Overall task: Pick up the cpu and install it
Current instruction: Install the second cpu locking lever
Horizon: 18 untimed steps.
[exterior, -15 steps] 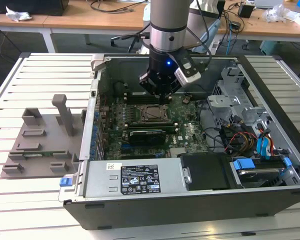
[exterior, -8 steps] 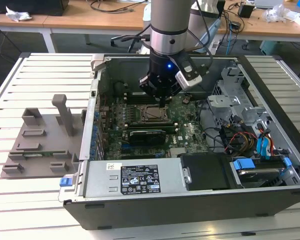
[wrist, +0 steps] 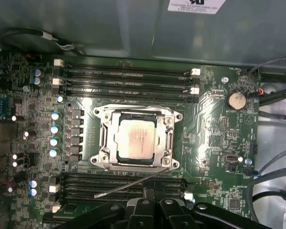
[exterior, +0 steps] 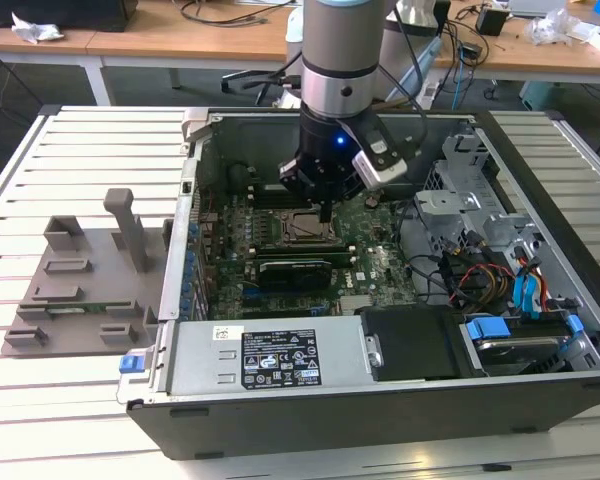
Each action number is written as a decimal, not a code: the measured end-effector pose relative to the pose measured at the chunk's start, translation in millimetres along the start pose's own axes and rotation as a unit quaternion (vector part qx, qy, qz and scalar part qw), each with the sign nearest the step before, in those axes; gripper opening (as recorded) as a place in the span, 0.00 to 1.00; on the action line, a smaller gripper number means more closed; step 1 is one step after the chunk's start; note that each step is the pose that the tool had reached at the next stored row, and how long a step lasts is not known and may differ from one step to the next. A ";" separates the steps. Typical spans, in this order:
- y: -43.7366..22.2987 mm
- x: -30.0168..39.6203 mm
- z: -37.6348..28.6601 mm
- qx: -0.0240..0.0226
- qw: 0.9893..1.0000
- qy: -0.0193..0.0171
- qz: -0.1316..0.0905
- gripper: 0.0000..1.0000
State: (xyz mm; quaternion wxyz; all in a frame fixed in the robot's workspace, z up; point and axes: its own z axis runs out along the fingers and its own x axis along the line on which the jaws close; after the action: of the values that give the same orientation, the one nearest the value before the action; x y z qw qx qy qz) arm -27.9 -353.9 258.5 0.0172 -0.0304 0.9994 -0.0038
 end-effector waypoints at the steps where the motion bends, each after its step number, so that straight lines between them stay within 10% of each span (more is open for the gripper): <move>1: -1.2 0.1 0.3 0.000 1.000 0.000 0.000 0.11; 5: -7.2 1.1 1.4 -0.010 1.000 -0.001 0.000 0.11; 7: -9.3 1.9 1.5 -0.026 1.000 -0.002 0.001 0.11; 8: -10.2 2.8 1.6 -0.044 0.999 -0.003 0.001 0.11; 10: -11.3 3.5 1.8 -0.055 0.998 -0.003 0.002 0.11; 18: -22.3 5.1 7.6 -0.060 0.998 -0.004 0.010 0.11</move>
State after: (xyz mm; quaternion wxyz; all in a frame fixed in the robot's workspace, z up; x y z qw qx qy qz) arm -31.4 -376.5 250.9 0.0195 -0.0211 0.9980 0.0562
